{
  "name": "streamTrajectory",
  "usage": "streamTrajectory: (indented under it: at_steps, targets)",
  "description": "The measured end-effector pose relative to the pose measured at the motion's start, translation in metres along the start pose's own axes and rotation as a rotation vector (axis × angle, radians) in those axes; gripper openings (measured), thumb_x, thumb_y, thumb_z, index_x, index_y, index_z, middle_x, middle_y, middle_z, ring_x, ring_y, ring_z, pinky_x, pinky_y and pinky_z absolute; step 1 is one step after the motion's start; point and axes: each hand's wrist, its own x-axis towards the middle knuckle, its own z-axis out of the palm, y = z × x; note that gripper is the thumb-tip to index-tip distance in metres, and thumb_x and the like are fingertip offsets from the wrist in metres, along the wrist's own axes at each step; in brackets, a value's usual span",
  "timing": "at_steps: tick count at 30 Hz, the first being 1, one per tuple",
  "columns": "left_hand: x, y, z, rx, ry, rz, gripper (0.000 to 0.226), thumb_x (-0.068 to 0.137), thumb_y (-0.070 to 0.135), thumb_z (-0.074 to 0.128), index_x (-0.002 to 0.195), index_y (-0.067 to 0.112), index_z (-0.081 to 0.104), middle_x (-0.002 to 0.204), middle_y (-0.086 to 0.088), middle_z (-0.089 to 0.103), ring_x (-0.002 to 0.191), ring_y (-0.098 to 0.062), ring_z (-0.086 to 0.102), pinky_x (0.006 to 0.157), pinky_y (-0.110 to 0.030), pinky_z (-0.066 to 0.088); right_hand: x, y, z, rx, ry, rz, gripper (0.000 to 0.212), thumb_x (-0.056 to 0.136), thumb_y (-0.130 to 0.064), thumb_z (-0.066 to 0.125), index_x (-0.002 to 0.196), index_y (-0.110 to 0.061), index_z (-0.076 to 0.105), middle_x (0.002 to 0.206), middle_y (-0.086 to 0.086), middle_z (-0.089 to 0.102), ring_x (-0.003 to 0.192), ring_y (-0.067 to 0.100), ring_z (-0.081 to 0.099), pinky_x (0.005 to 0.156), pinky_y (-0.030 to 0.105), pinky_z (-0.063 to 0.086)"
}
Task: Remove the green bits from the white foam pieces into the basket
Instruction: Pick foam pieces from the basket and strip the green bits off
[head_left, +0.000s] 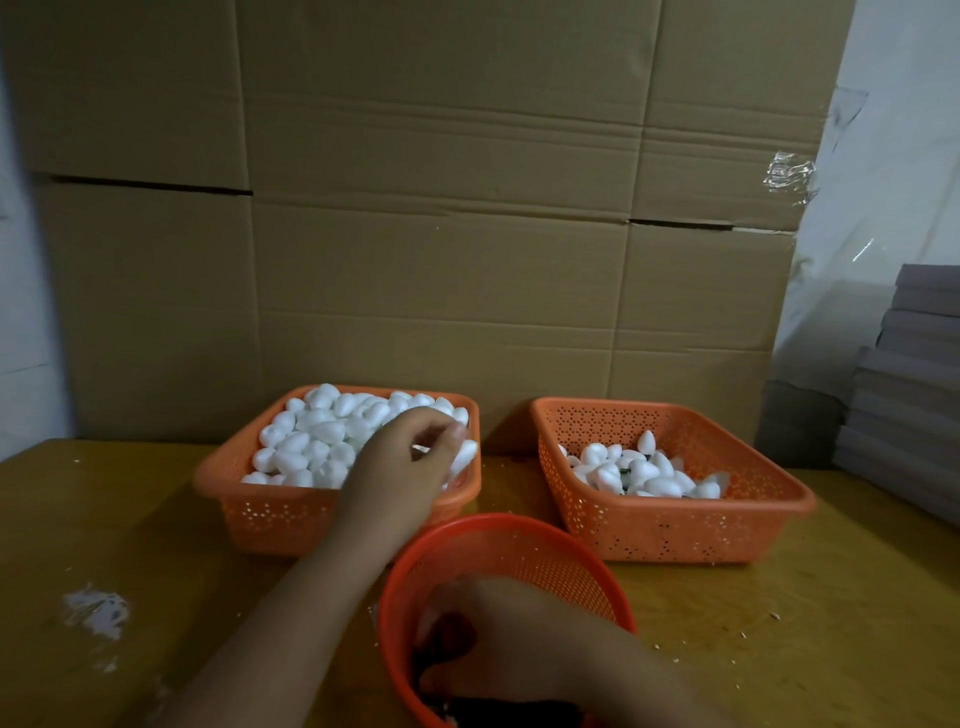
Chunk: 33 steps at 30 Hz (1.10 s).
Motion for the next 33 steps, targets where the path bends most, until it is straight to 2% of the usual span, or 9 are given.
streamTrajectory:
  at_steps: [4, 6, 7, 9, 10, 13, 17, 20, 33]
  targets:
    - [-0.021, 0.017, 0.028, -0.303, -0.154, -0.101, 0.027, 0.097, 0.038, 0.054, 0.081, 0.029, 0.074, 0.051, 0.005, 0.053, 0.049, -0.005, 0.051, 0.053, -0.018, 0.044, -0.002, -0.003, 0.0, -0.005, -0.001, -0.025, 0.025, 0.085, -0.028, 0.068, 0.109, -0.022, 0.068, 0.115, -0.006, 0.067, 0.107, 0.006, 0.059, 0.097, 0.021, 0.044]
    - [-0.028, 0.013, 0.038, -0.3, -0.232, -0.182, 0.032, 0.095, 0.044, 0.054, 0.078, 0.027, 0.074, 0.048, 0.002, 0.049, 0.045, -0.006, 0.048, 0.048, -0.017, 0.041, -0.003, 0.007, 0.005, -0.38, -0.038, -0.038, 0.036, 0.096, -0.03, 0.056, 0.098, 0.005, 0.066, 0.094, 0.014, 0.069, 0.086, 0.012, 0.063, 0.073, 0.012, 0.045]
    - [-0.031, 0.01, 0.041, -0.29, -0.275, -0.224, 0.034, 0.094, 0.045, 0.054, 0.077, 0.024, 0.073, 0.047, 0.002, 0.049, 0.044, -0.006, 0.047, 0.046, -0.017, 0.039, -0.004, 0.002, 0.008, -0.51, -0.373, 0.165, 0.053, 0.1, -0.031, 0.048, 0.074, 0.013, 0.061, 0.066, 0.017, 0.062, 0.06, 0.013, 0.06, 0.052, 0.012, 0.042]
    - [-0.032, 0.006, 0.043, -0.302, -0.329, -0.289, 0.034, 0.093, 0.046, 0.055, 0.076, 0.021, 0.072, 0.047, 0.001, 0.051, 0.04, -0.003, 0.045, 0.043, -0.015, 0.034, 0.004, -0.004, 0.012, -0.728, -0.581, 0.407, 0.059, 0.101, -0.032, 0.043, 0.054, 0.001, 0.057, 0.043, 0.003, 0.045, 0.03, 0.009, 0.041, 0.033, 0.017, 0.034]
    - [-0.032, 0.004, 0.042, -0.333, -0.319, -0.312, 0.034, 0.092, 0.045, 0.057, 0.076, 0.019, 0.07, 0.049, 0.0, 0.054, 0.039, -0.003, 0.046, 0.041, -0.014, 0.033, 0.003, -0.004, 0.02, -0.579, -0.495, 0.21, 0.045, 0.099, -0.036, 0.046, 0.06, -0.016, 0.058, 0.048, -0.005, 0.046, 0.03, 0.008, 0.042, 0.033, 0.011, 0.031]
    - [-0.028, 0.002, 0.038, -0.429, -0.277, -0.347, 0.033, 0.092, 0.041, 0.06, 0.079, 0.012, 0.066, 0.06, 0.002, 0.066, 0.039, -0.003, 0.049, 0.039, -0.014, 0.034, 0.004, -0.005, 0.004, -0.23, -0.085, 0.088, 0.028, 0.088, -0.044, 0.061, 0.069, -0.033, 0.043, 0.064, -0.014, 0.046, 0.051, 0.001, 0.048, 0.045, 0.006, 0.036]
    - [-0.027, 0.0, 0.038, -0.486, -0.285, -0.404, 0.037, 0.097, 0.04, 0.052, 0.078, 0.014, 0.071, 0.069, -0.002, 0.071, 0.043, -0.006, 0.052, 0.039, -0.017, 0.035, 0.008, -0.002, 0.01, -0.087, -0.076, 0.014, 0.026, 0.089, -0.035, 0.063, 0.108, -0.018, 0.062, 0.099, 0.001, 0.065, 0.091, 0.02, 0.062, 0.074, 0.025, 0.046]
    - [-0.023, -0.001, 0.037, -0.554, -0.267, -0.482, 0.048, 0.098, 0.044, 0.047, 0.068, 0.014, 0.068, 0.057, -0.002, 0.06, 0.039, -0.008, 0.044, 0.036, -0.018, 0.03, 0.005, -0.003, 0.006, -0.072, -0.069, -0.019, 0.041, 0.092, -0.03, 0.062, 0.131, -0.019, 0.056, 0.139, 0.002, 0.053, 0.129, 0.019, 0.046, 0.109, 0.034, 0.036]
    - [-0.02, 0.01, 0.036, -0.704, -0.403, -0.496, 0.027, 0.092, -0.006, 0.027, 0.09, 0.008, 0.05, 0.087, -0.01, 0.06, 0.054, -0.016, 0.054, 0.041, -0.018, 0.03, 0.001, -0.01, 0.005, -0.111, -0.022, -0.056, 0.054, 0.095, -0.026, 0.059, 0.146, -0.019, 0.043, 0.149, 0.003, 0.043, 0.138, 0.015, 0.036, 0.114, 0.031, 0.027]
